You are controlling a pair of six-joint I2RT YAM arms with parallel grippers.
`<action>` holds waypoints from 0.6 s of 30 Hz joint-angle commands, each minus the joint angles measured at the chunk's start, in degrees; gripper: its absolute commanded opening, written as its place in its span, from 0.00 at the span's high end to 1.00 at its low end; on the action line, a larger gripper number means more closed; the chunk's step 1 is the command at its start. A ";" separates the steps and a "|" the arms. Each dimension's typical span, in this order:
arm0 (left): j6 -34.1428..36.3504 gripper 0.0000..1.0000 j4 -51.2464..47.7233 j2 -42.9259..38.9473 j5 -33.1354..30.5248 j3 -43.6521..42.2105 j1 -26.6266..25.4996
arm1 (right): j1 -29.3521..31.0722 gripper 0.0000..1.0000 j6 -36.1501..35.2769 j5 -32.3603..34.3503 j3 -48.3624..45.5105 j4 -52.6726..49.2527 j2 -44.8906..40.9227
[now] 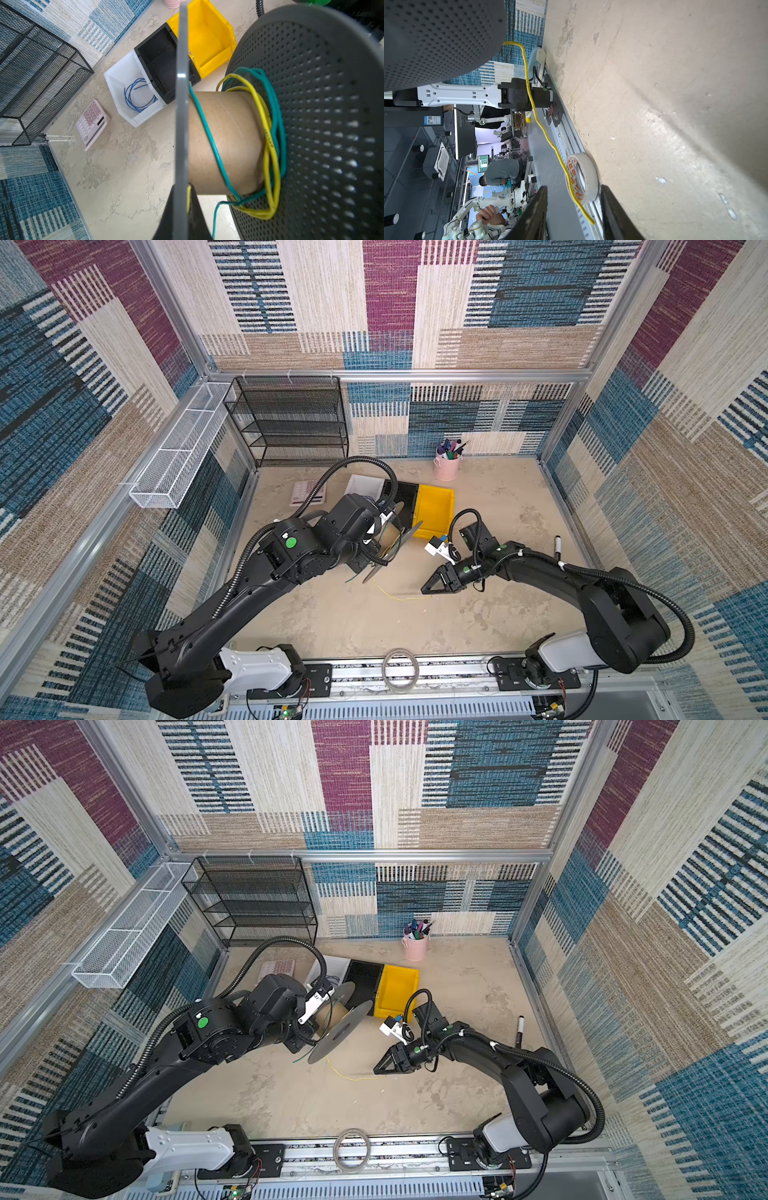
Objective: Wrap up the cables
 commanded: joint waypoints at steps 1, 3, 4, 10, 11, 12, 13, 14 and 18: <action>-0.08 1.00 3.46 0.06 -0.76 0.15 -0.04 | 0.16 0.63 -0.61 -0.22 0.32 -0.09 0.21; -0.08 1.00 3.42 0.00 -0.85 0.16 -0.04 | 0.15 0.70 -0.06 -0.72 0.15 0.12 0.00; 0.06 1.00 3.47 -0.02 -0.94 0.16 -0.04 | 0.22 0.70 0.13 -1.17 -0.03 0.28 -0.01; 0.27 1.00 3.84 0.04 -0.96 -0.22 -0.04 | 1.36 0.65 1.17 -2.87 -1.22 1.30 -0.43; 0.14 1.00 3.90 0.06 -0.94 -0.35 -0.04 | 1.50 0.64 1.16 -2.80 -1.22 1.17 -0.66; 0.18 1.00 3.88 0.07 -0.94 -0.38 0.01 | 1.54 0.64 1.24 -2.89 -1.22 1.19 -0.74; 0.18 1.00 3.91 0.06 -0.84 -0.46 0.00 | 1.54 0.62 1.25 -2.84 -1.22 1.12 -0.85; 0.11 1.00 3.90 0.08 -0.93 -0.46 -0.02 | 1.56 0.62 1.26 -2.78 -1.22 1.11 -1.04; 0.18 1.00 3.91 -0.10 -1.03 -0.59 -0.04 | 2.05 0.57 1.15 -2.38 -1.22 0.86 -1.13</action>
